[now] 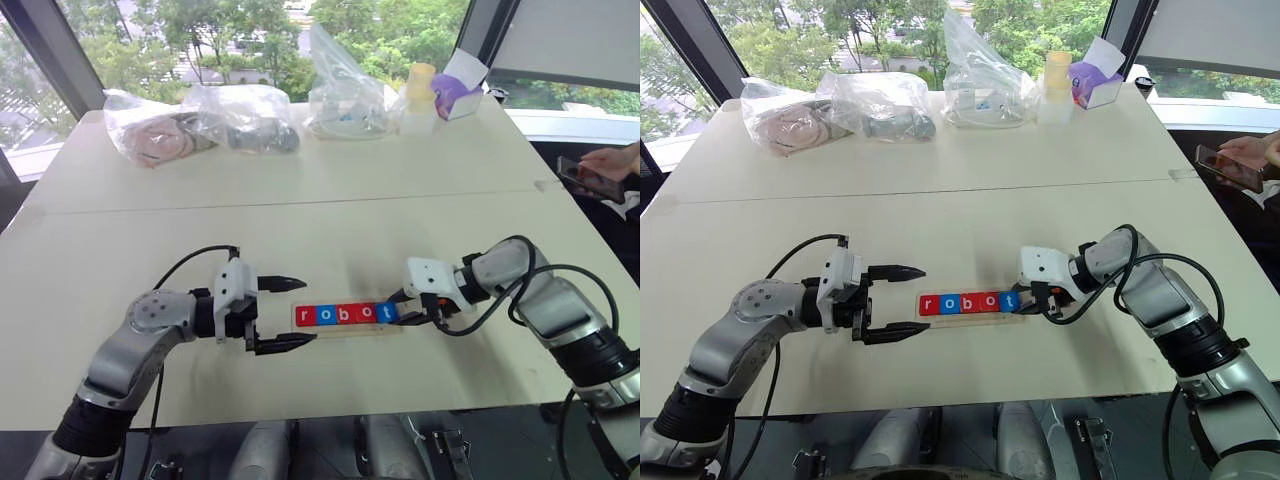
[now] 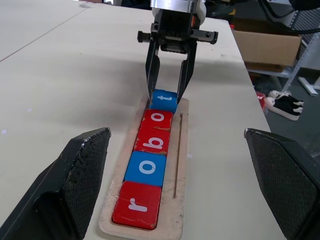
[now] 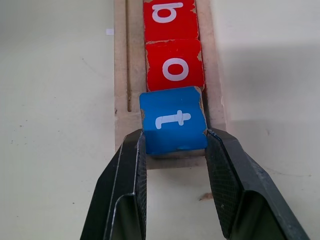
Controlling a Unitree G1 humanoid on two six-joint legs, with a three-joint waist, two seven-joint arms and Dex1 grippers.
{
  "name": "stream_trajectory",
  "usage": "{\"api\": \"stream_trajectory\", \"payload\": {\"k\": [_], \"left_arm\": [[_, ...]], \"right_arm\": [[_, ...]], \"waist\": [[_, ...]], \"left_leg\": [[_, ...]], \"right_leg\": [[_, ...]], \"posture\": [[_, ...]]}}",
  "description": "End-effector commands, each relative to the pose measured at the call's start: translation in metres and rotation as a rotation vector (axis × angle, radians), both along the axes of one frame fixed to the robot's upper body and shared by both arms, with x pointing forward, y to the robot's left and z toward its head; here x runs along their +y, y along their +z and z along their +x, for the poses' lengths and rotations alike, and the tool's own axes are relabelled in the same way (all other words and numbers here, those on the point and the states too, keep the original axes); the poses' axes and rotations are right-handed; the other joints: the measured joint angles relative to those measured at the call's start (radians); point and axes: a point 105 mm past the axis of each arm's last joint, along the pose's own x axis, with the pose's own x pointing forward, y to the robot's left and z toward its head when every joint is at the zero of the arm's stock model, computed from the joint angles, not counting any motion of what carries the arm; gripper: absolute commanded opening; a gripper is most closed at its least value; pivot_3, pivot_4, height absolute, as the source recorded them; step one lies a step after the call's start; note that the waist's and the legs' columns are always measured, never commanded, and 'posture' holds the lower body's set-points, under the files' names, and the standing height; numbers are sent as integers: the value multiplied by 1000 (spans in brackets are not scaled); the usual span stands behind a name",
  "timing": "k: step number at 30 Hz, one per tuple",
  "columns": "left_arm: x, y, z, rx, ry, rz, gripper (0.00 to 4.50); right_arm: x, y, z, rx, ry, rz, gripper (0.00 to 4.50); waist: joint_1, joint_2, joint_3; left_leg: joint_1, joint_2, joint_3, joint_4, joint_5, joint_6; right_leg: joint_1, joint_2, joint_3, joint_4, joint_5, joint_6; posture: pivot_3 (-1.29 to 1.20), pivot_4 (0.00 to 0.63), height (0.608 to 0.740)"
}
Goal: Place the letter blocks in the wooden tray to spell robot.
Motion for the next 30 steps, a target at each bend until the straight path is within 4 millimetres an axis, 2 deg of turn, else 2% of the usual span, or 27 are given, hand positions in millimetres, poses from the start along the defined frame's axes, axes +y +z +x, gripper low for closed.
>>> {"api": "stream_trajectory", "payload": {"k": [1,6,10,13,20,30], "left_arm": [[-1,7,-2,-29,-9,-16,4500],[-1,5,-2,-28,-6,-15,4500],[0,4,-2,-29,-3,-15,4500],[0,5,-3,-29,-5,-16,4500],[-2,8,-1,-30,-10,-20,4500],[-5,10,-1,-32,-17,-22,4500]], "right_arm": [[4,7,1,-27,23,1,1099],[4,6,1,-18,18,-2,1099],[7,10,1,-20,14,12,3028],[13,21,0,-24,13,52,4445],[14,34,5,-65,-30,89,4445],[13,21,9,-72,-50,74,4445]], "waist": [[0,0,0],[0,0,0],[0,0,0],[0,0,0],[0,0,0],[-1,0,0]], "left_leg": [[0,0,0,0,0,0],[0,0,0,0,0,0],[0,0,0,0,0,0],[0,0,0,0,0,0],[0,0,0,0,0,0],[0,0,0,0,0,0]], "right_leg": [[0,0,0,0,0,0],[0,0,0,0,0,0],[0,0,0,0,0,0],[0,0,0,0,0,0],[0,0,0,0,0,0],[0,0,0,0,0,0]], "posture": [[0,150,740],[0,150,740],[0,150,740],[0,150,740],[0,150,740],[0,150,740]]}}
